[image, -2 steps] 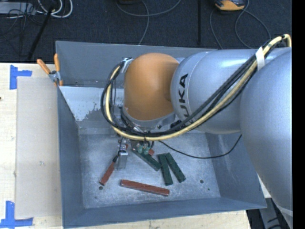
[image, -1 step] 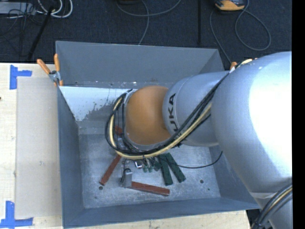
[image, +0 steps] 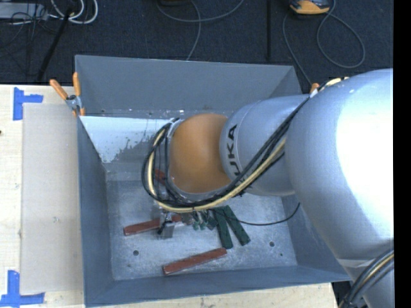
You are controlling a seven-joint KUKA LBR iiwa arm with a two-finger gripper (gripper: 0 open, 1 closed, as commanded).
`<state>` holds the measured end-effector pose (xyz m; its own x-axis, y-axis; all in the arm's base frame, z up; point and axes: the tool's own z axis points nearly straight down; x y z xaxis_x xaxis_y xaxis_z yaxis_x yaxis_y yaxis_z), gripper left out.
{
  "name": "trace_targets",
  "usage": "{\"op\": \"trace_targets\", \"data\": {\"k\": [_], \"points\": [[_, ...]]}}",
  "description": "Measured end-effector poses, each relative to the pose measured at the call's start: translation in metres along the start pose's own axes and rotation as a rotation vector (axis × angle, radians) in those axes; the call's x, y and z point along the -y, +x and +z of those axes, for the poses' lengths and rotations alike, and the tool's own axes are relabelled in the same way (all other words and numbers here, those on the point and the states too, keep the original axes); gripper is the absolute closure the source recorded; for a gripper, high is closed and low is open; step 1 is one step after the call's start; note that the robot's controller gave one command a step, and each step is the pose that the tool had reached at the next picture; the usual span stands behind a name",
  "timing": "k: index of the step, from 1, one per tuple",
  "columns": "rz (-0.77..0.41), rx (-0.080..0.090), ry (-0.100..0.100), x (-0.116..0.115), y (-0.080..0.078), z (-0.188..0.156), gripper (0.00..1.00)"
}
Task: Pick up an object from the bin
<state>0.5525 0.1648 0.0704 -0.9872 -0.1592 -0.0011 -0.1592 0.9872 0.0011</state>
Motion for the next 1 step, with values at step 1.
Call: {"op": "trace_targets", "data": {"k": [1], "points": [[-0.027,0.008,0.0,-0.0175,-0.0026,-0.1816,1.0]]}}
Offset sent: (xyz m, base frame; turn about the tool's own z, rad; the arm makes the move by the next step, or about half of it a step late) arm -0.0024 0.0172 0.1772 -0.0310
